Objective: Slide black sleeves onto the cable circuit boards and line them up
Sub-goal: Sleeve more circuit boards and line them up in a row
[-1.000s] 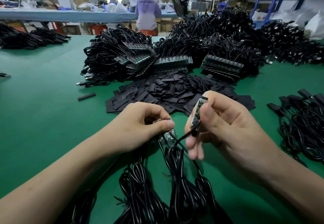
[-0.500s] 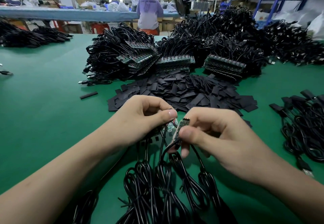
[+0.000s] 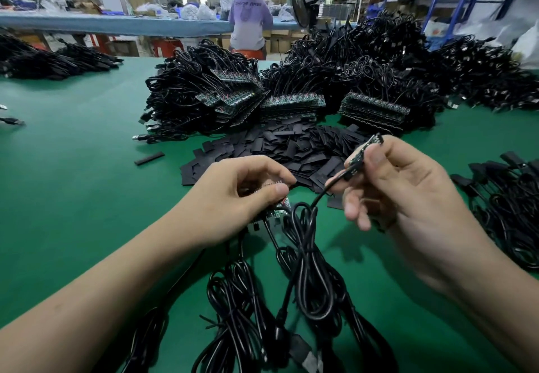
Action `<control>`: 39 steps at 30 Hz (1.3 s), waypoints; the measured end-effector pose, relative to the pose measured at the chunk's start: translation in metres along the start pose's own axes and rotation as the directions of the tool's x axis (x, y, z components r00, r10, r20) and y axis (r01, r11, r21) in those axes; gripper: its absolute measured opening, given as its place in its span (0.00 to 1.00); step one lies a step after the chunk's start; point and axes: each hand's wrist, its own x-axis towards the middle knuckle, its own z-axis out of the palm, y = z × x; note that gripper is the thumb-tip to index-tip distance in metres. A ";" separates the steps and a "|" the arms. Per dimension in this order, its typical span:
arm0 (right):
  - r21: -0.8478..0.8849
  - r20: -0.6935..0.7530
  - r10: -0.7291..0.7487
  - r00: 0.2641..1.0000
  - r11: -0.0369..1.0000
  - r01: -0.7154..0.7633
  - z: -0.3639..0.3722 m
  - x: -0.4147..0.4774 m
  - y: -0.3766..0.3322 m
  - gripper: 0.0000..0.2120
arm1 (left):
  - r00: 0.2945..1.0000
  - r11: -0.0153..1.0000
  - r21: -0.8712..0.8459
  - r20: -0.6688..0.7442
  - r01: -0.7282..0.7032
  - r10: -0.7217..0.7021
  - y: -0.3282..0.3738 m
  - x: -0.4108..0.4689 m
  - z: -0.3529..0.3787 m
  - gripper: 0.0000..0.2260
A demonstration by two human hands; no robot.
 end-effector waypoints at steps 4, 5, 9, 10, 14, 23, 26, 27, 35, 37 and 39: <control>-0.105 -0.077 0.021 0.997 0.994 -0.029 -0.002 0.000 0.008 0.12 | 0.978 0.962 0.211 0.152 -0.174 0.143 0.006 -0.004 -0.003 0.11; -0.114 -0.097 0.025 0.995 0.993 -0.037 -0.003 0.000 0.010 0.12 | 0.970 0.953 0.230 0.188 -0.197 0.155 0.007 -0.004 -0.003 0.11; -0.134 -0.166 0.027 0.986 0.990 -0.049 -0.006 -0.001 0.014 0.13 | 0.950 0.947 0.213 0.249 -0.242 0.187 0.008 -0.005 -0.003 0.07; -0.137 -0.168 0.025 0.985 0.989 -0.048 -0.006 -0.001 0.014 0.13 | 0.951 0.954 0.183 0.243 -0.237 0.190 0.009 -0.005 -0.003 0.04; -0.213 -0.122 0.013 0.992 0.976 -0.038 -0.005 -0.003 0.018 0.14 | 0.963 0.974 0.063 0.174 -0.219 0.205 0.008 -0.002 -0.003 0.02; -0.213 -0.065 0.075 0.995 0.973 -0.087 -0.006 -0.006 0.026 0.15 | 0.973 0.951 -0.283 0.153 -0.124 0.172 0.008 -0.004 -0.007 0.03; -0.057 -0.101 0.122 0.987 0.990 -0.128 -0.008 -0.004 0.022 0.13 | 0.971 0.940 -0.330 0.186 -0.081 0.149 0.004 -0.003 -0.008 0.04; 0.013 -0.106 0.143 0.984 0.990 -0.142 -0.008 -0.003 0.020 0.12 | 0.971 0.939 -0.337 0.193 -0.071 0.143 0.003 -0.003 -0.009 0.04; 0.446 0.070 0.270 0.960 0.853 -0.272 -0.013 0.001 -0.003 0.14 | 0.948 0.944 -0.318 0.264 -0.087 0.177 0.009 -0.003 -0.007 0.10; 0.496 0.255 0.257 0.932 0.793 -0.354 -0.023 0.005 -0.009 0.16 | 0.942 0.964 -0.256 0.303 -0.069 0.148 0.010 -0.003 -0.009 0.12; 0.523 0.439 0.271 0.857 0.699 -0.488 -0.035 0.011 -0.014 0.19 | 0.932 0.986 -0.159 0.348 -0.052 0.105 0.010 -0.004 -0.012 0.14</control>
